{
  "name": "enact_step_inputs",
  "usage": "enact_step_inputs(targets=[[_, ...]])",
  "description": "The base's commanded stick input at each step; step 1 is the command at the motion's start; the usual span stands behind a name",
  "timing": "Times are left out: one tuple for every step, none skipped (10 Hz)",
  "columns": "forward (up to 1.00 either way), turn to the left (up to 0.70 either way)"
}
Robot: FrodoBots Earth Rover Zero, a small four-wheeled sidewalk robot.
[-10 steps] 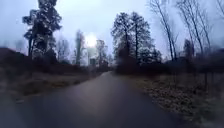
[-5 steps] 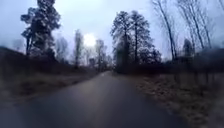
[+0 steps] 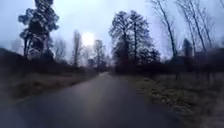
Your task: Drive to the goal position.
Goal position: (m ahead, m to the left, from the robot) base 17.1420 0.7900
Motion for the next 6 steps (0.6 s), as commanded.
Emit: enact_step_inputs(targets=[[0.7,0.0],[0.7,0.0],[0.7,0.0],[0.7,0.0],[0.7,0.0],[0.7,0.0]])
